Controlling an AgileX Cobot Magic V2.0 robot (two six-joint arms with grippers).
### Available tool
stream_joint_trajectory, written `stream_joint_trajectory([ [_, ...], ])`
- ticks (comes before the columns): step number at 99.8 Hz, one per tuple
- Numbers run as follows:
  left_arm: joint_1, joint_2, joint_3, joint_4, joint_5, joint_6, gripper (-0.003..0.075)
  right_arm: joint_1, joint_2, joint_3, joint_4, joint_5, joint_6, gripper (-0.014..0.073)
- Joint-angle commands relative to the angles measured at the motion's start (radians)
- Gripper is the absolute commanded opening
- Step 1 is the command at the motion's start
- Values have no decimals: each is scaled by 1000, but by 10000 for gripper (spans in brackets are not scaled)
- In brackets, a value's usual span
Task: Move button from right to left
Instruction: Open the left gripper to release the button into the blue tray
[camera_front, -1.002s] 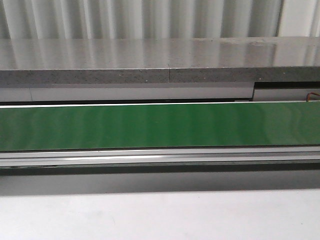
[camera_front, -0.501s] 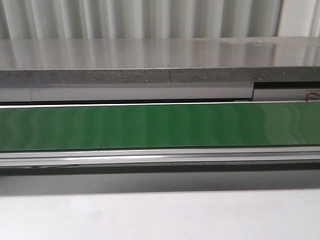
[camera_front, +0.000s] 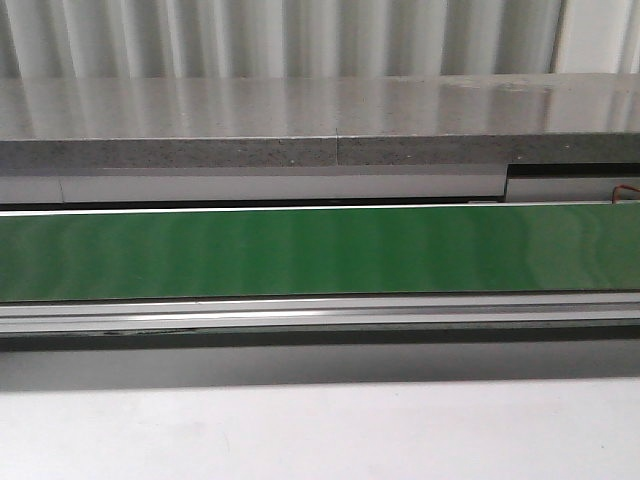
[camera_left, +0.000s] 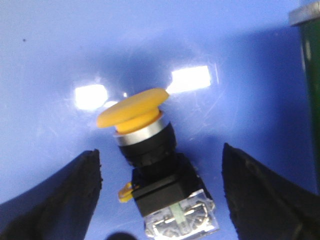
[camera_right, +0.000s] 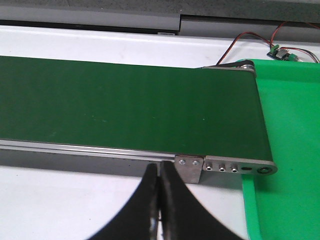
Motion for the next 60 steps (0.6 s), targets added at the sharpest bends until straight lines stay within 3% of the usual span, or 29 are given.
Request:
stream_joint_trajectory([
  [1,-5,-71,-44,-9,9,-7,496,-1,4,-25,26,-57,-5,-67],
  [25,-5,-172,-73,-10,81,-24,495,-1,4,-25,26,-57,-5,-67],
  [41,-16,-277,-73,-114,118,-66,494,-1,4,-25,26,-57,-5,-67],
  [60,-89,-415,-73,-149,154,-108,493,-1,4,-25,26,-57,-5,-67],
])
